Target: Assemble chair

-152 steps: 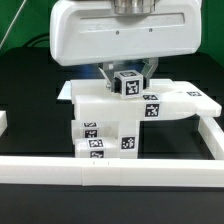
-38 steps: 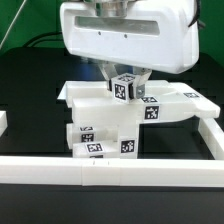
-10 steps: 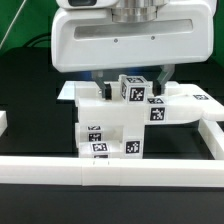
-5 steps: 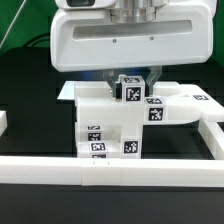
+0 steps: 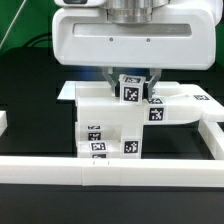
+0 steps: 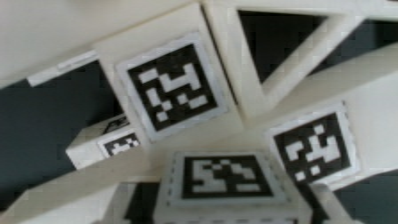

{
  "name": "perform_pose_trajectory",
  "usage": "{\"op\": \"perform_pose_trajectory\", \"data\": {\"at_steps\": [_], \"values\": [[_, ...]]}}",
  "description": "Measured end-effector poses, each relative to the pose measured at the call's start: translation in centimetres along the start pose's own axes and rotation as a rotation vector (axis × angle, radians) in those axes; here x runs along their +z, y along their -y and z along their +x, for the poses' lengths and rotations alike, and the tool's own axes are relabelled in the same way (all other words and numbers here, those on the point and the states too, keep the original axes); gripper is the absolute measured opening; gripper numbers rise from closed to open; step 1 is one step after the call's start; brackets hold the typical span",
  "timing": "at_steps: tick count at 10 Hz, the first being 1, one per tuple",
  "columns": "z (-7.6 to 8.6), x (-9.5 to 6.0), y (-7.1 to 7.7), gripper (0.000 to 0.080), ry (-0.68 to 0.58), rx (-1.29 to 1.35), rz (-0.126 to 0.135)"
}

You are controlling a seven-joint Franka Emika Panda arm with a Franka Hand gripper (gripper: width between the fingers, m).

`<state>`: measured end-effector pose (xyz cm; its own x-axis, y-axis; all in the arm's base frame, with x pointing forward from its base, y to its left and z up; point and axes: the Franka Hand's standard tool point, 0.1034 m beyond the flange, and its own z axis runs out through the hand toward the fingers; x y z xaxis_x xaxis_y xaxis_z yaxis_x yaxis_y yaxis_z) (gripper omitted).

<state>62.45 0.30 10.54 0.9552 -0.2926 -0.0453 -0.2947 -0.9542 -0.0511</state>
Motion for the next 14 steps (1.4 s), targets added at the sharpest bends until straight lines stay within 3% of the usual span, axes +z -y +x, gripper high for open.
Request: {"op": "perform_pose_trajectory", "data": {"at_steps": [6, 9, 14], "values": [[-0.05, 0.0, 0.21, 0.0266, 0.001, 0.412, 0.003], [0.1, 0.03, 0.31, 0.0266, 0.006, 0.597, 0.039], [0.04, 0.02, 0.81, 0.0266, 0.022, 0.888, 0.06]]}}
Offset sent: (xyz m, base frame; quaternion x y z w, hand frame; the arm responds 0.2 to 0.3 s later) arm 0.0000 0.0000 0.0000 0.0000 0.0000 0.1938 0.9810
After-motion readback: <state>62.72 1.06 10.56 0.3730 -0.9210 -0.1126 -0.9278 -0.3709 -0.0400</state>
